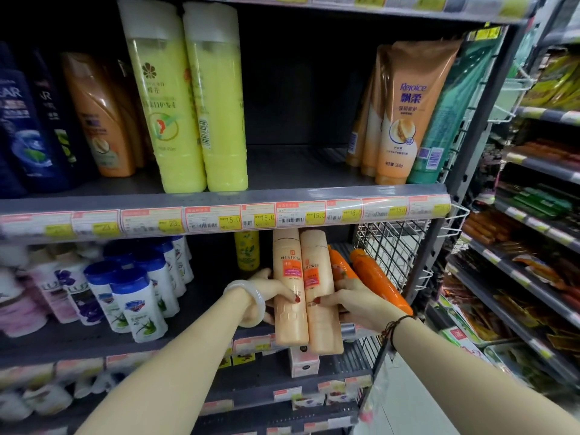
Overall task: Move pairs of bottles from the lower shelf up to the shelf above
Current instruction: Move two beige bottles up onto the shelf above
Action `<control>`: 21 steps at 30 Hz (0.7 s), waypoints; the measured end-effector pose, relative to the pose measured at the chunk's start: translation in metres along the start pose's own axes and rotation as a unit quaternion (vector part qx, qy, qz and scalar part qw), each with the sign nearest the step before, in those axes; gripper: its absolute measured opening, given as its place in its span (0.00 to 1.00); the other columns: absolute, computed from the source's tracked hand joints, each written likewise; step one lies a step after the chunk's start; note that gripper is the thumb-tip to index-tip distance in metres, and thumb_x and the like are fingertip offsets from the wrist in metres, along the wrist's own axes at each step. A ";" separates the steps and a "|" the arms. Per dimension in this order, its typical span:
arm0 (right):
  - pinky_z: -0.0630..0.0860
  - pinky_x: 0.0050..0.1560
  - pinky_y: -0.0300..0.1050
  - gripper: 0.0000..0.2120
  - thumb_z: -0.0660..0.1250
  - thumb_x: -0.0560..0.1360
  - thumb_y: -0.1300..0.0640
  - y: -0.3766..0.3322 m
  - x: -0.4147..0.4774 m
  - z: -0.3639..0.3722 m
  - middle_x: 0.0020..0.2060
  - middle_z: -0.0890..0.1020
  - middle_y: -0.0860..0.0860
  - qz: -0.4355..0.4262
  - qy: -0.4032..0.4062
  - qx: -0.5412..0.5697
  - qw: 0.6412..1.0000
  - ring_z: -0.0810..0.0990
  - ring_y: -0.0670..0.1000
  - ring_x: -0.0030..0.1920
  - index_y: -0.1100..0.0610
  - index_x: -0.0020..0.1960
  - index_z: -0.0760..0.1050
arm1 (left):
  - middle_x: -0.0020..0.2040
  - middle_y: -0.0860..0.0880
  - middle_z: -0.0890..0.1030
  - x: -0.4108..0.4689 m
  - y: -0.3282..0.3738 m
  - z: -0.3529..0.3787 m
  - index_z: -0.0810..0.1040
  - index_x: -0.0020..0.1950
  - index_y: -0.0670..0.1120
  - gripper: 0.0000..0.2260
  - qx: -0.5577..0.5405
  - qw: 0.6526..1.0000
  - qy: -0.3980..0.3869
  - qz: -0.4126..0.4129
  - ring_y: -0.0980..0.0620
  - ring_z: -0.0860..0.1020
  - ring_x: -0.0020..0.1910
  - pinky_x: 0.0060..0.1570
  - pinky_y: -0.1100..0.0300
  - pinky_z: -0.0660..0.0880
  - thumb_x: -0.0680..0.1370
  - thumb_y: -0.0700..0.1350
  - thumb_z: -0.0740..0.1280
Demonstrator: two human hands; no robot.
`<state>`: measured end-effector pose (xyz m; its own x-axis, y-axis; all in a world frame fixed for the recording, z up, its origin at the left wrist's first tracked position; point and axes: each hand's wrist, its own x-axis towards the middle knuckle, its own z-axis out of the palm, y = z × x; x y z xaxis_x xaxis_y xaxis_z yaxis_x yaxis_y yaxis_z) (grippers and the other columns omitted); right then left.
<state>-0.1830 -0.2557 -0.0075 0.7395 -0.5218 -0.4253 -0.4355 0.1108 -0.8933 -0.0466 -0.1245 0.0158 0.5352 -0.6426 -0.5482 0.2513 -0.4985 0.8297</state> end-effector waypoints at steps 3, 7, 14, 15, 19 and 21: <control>0.76 0.62 0.61 0.19 0.74 0.67 0.65 0.007 -0.011 0.002 0.55 0.83 0.58 0.005 -0.006 -0.005 1.000 0.81 0.58 0.56 0.60 0.56 0.76 | 0.62 0.42 0.76 -0.010 -0.011 0.001 0.64 0.70 0.50 0.39 -0.005 1.000 0.001 0.009 0.39 0.76 0.60 0.56 0.32 0.73 0.64 0.34 0.75; 0.76 0.61 0.59 0.24 0.75 0.66 0.65 0.014 -0.033 0.005 0.56 0.81 0.57 0.012 -0.012 -0.016 1.000 0.79 0.58 0.58 0.60 0.61 0.73 | 0.60 0.43 0.77 -0.033 -0.024 0.003 0.65 0.68 0.50 0.37 0.011 0.999 0.004 0.030 0.41 0.77 0.58 0.56 0.38 0.75 0.63 0.36 0.76; 0.76 0.60 0.63 0.33 0.77 0.61 0.67 0.011 -0.051 0.018 0.58 0.80 0.55 -0.015 -0.086 -0.033 0.996 0.80 0.58 0.59 0.52 0.61 0.68 | 0.54 0.45 0.80 -0.065 -0.044 -0.016 0.70 0.62 0.52 0.31 -0.001 0.998 -0.025 0.056 0.48 0.79 0.51 0.40 0.52 0.79 0.65 0.29 0.73; 0.76 0.60 0.63 0.33 0.77 0.62 0.67 0.009 -0.054 0.022 0.58 0.81 0.54 -0.024 -0.102 -0.033 0.994 0.80 0.57 0.59 0.52 0.62 0.68 | 0.54 0.46 0.80 -0.071 -0.044 -0.021 0.70 0.62 0.52 0.32 0.013 0.997 -0.026 0.067 0.49 0.79 0.51 0.40 0.52 0.79 0.65 0.29 0.73; 0.80 0.55 0.57 0.33 0.74 0.64 0.72 -0.002 -0.064 0.033 0.57 0.80 0.55 -0.059 -0.114 -0.035 0.991 0.80 0.56 0.58 0.53 0.64 0.67 | 0.57 0.47 0.80 -0.082 -0.039 -0.037 0.66 0.68 0.52 0.39 0.102 0.987 -0.022 0.118 0.47 0.78 0.58 0.53 0.45 0.79 0.62 0.32 0.77; 0.81 0.53 0.56 0.35 0.72 0.63 0.75 -0.008 -0.070 0.037 0.57 0.81 0.55 -0.082 -0.110 -0.033 0.990 0.80 0.55 0.58 0.53 0.65 0.66 | 0.57 0.46 0.81 -0.087 -0.036 -0.041 0.67 0.66 0.52 0.38 0.108 0.985 -0.022 0.132 0.46 0.78 0.58 0.52 0.43 0.79 0.61 0.31 0.77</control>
<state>-0.2119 -0.1888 0.0237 0.8939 -0.3302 -0.3032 -0.3274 -0.0189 -0.9447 -0.0693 -0.0267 0.0385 0.5230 -0.7885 -0.3236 -0.0722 -0.4193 0.9050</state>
